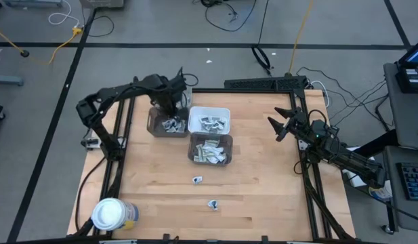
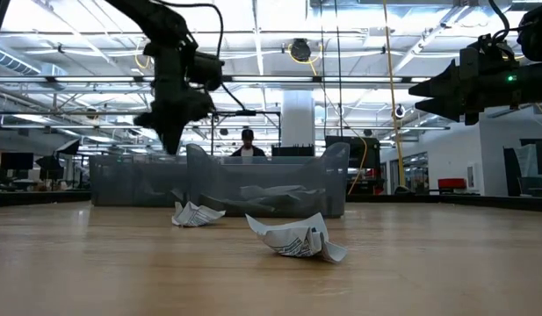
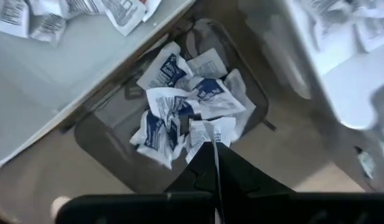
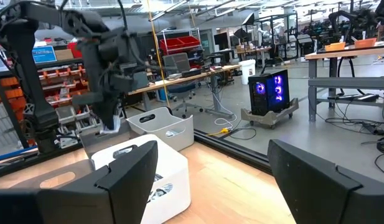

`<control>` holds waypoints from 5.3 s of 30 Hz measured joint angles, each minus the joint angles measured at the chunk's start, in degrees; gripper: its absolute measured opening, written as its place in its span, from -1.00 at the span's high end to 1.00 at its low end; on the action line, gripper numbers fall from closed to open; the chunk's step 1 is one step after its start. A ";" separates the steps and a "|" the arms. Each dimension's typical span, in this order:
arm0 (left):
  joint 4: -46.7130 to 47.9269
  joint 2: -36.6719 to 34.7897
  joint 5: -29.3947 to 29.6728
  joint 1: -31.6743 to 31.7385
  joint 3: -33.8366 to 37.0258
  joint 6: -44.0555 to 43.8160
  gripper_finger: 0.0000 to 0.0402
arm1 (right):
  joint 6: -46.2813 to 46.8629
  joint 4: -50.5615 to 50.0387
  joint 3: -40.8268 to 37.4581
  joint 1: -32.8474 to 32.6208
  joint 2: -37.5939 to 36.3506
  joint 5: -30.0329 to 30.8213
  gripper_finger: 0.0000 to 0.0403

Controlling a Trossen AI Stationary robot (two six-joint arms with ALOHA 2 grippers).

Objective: Pick & Place First Aid Supplies
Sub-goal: Put the blue alcohol pad into the left black bin

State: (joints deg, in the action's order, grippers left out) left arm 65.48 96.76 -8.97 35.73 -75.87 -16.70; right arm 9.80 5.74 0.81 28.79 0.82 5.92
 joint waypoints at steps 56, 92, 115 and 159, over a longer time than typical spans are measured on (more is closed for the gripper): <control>11.20 -0.07 5.00 -5.19 -12.20 5.72 -0.23 | 0.00 -0.02 -0.01 0.01 0.01 -0.01 -0.48; 10.82 8.29 1.04 -47.11 -18.99 -8.99 -0.25 | 0.00 -0.02 -0.01 0.01 0.02 -0.01 -0.48; 10.87 24.70 3.63 -49.82 -32.29 -7.58 -0.25 | 0.00 0.00 0.01 -0.01 0.02 -0.01 -0.48; 3.51 34.54 -0.79 -49.29 -29.01 -11.91 0.94 | 0.00 0.00 0.00 0.00 0.02 0.01 -0.48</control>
State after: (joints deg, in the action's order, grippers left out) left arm 68.99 131.29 -9.76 -13.56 -104.88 -28.61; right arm 9.80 5.74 0.81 28.78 0.84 5.93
